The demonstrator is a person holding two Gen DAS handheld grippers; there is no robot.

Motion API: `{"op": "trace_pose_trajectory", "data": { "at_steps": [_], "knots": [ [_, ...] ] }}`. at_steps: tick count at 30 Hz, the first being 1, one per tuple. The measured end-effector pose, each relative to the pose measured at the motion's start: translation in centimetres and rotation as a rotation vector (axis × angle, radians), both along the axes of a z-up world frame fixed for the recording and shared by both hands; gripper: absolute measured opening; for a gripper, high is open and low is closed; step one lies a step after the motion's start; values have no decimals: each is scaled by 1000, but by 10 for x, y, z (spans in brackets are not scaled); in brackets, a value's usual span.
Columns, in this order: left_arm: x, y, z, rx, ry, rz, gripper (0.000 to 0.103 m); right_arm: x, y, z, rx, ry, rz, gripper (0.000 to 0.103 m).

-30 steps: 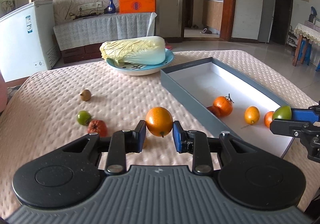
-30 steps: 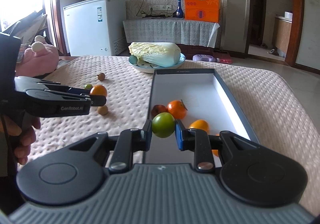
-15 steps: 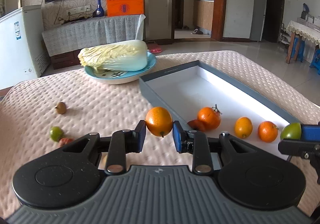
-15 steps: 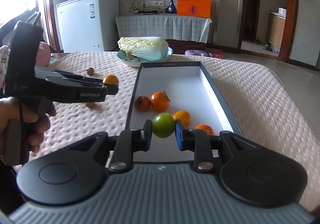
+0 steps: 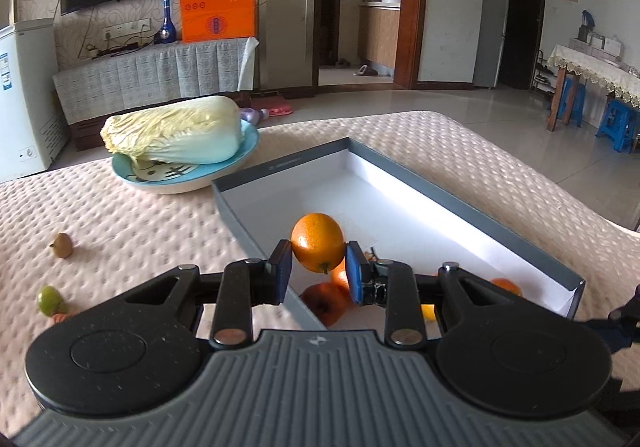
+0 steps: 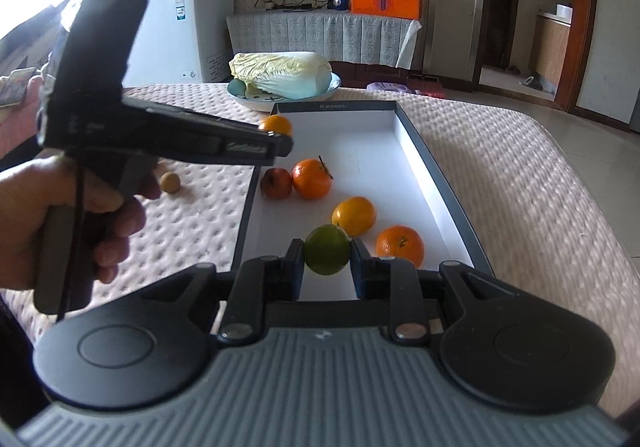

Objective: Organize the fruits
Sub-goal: 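Lower the orange into the gray box and open the left gripper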

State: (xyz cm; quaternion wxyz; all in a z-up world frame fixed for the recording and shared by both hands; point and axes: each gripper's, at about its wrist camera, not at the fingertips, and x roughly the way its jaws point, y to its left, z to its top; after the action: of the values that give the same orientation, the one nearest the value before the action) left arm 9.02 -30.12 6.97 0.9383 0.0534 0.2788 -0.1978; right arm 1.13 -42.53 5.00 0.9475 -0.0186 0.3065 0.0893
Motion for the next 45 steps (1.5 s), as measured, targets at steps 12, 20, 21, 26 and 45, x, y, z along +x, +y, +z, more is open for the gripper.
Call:
{"op": "trace_pose_trajectory", "data": {
  "at_steps": [12, 20, 21, 26, 45],
  "knots": [
    [2, -23, -2, -17, -5, -42, 33, 1, 1, -2, -2, 12, 7, 27],
    [11, -38, -3, -20, -8, -59, 33, 1, 0, -2, 0, 18, 5, 27],
    [13, -40, -3, -19, -9, -62, 33, 2, -1, -2, 1, 18, 5, 27],
    [22, -46, -4, -17, -7, -70, 33, 5, 1, -3, 1, 21, 14, 27],
    [26, -59, -2, 14, -22, -111, 34, 11, 1, -6, 4, 24, 3, 27]
  ]
}}
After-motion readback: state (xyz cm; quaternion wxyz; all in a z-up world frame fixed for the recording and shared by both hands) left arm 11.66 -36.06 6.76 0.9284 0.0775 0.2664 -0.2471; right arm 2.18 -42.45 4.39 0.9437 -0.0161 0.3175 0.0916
